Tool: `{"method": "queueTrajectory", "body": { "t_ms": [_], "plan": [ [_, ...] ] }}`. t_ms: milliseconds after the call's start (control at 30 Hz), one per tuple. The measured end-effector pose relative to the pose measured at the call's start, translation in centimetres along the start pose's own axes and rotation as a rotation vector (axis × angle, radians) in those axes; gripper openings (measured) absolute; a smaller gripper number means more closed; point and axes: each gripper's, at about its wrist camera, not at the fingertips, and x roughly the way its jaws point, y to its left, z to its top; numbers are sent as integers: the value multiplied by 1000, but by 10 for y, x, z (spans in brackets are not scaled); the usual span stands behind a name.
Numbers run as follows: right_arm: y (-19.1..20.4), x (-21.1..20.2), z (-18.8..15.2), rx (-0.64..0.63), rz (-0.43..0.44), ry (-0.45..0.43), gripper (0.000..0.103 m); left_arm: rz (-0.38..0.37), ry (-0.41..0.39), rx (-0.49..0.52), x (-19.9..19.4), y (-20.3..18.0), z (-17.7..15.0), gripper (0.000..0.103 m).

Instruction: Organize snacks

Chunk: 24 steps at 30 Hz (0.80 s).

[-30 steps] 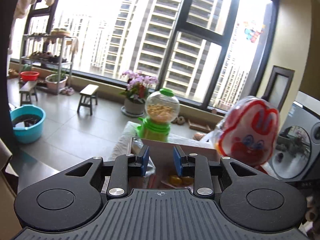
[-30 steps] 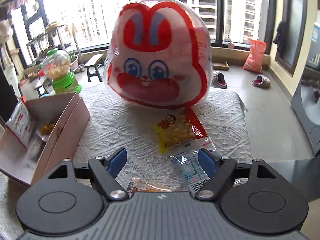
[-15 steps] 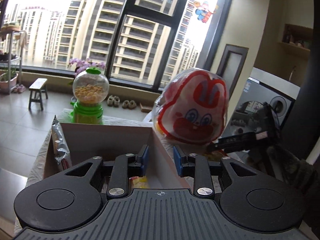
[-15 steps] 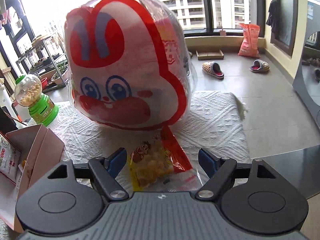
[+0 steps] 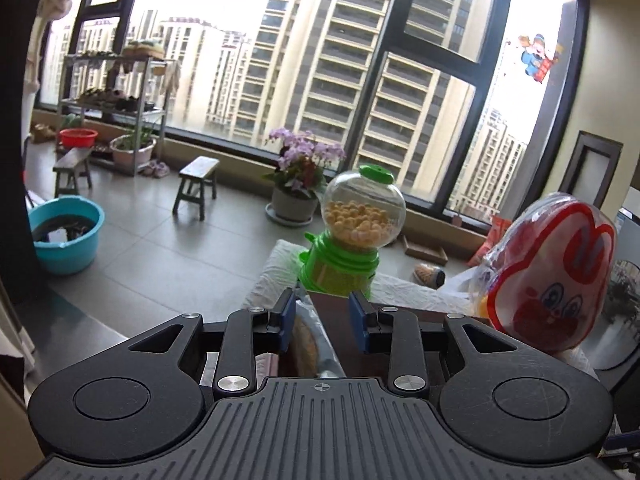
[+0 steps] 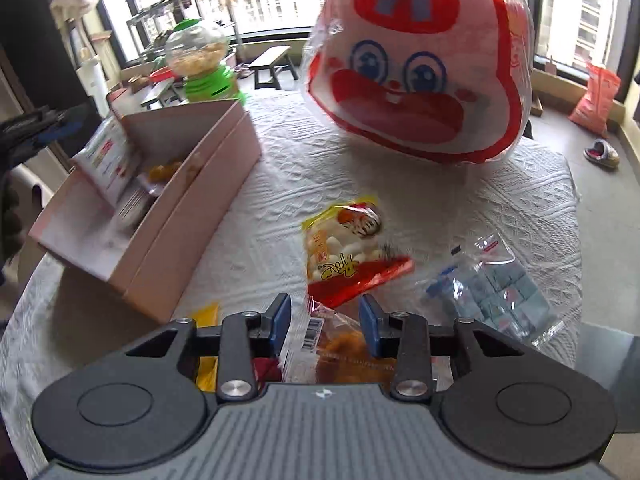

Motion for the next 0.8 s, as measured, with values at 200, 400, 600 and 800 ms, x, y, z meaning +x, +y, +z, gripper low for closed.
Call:
{"method": "queueTrajectory", "body": {
  "t_ms": [200,400,600,800],
  "plan": [
    [-44,-35,-11,142,-158,-148,77,-134,82,52,6,-22,-17,34],
    [-88,-8,-15,244,-217,-117,77,-276,42,143,-32,-65,-16,34],
    [-92,25,-4,220,-224,-159,83,-573,245,219,-57,-117,-52,34],
    [-68,34,-5,128,-222,-149,78,-621,356,295,-76,-124,-109,34]
  ]
}}
